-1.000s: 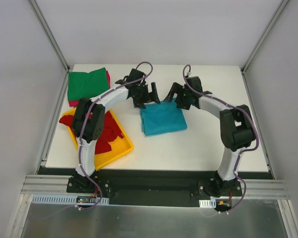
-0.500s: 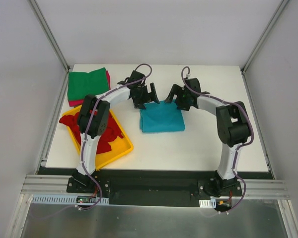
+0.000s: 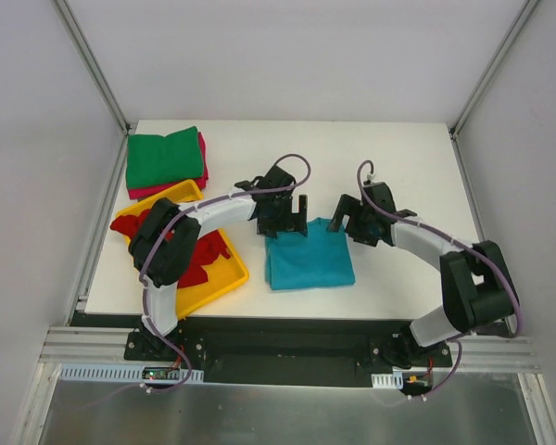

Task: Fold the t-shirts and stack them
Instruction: Fold the long partially folded tshirt into a neat square

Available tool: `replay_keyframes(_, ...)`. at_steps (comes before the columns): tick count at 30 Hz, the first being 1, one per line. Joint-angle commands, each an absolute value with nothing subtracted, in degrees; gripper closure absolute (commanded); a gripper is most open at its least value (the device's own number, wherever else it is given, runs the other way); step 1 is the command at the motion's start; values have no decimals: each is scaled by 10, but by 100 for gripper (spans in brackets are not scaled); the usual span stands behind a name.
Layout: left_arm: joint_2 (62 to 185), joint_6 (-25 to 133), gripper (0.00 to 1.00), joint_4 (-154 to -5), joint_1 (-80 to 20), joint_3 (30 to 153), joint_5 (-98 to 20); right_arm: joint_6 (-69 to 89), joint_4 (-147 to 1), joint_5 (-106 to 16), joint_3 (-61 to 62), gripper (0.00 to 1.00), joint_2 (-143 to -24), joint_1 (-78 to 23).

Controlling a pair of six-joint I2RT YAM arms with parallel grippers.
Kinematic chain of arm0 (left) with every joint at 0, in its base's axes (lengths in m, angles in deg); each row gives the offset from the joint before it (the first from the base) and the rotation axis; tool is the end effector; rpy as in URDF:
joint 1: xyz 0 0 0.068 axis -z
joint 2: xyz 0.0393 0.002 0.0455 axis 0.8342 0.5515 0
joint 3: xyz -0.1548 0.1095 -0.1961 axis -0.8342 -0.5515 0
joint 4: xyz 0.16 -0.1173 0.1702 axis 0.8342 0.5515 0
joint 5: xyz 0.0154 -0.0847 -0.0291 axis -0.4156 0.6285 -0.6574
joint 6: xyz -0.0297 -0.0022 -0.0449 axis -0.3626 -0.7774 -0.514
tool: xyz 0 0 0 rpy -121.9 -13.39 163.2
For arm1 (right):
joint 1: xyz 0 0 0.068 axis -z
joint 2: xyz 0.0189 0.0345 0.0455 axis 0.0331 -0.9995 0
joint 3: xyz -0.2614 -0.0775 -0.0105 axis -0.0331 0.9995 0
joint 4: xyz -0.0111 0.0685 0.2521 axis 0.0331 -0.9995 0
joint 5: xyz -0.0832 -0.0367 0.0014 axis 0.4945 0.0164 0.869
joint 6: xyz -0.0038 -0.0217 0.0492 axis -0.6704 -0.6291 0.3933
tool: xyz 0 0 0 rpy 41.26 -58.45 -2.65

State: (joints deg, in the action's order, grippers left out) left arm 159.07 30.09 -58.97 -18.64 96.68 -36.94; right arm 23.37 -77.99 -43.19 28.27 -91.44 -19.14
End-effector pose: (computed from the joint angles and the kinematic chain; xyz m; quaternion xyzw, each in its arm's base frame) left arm 0.3267 -0.2620 0.1875 0.0470 0.9420 -0.2589 0.2082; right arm 0.2914 0.1159 0.1798 -0.0239 0.9302 0.1728 0.3229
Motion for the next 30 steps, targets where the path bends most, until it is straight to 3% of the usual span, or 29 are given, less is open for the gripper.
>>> replay_keyframes(1, 1517, 308, 1, -574, -185, 957, -419, 239, -800, -390, 301, 4, -804, -195)
replay_keyframes(12, 1397, 231, 1, -553, -177, 850, -461, 270, -894, -264, 424, 4, -505, -196)
replay_keyframes(19, 1423, 188, 1, -545, -161, 824, -460, 278, -907, -287, 461, 4, -460, -196)
replay_keyframes(30, 1469, 126, 20, -544, -125, 801, -453, 284, -907, -273, 488, 4, -427, -196)
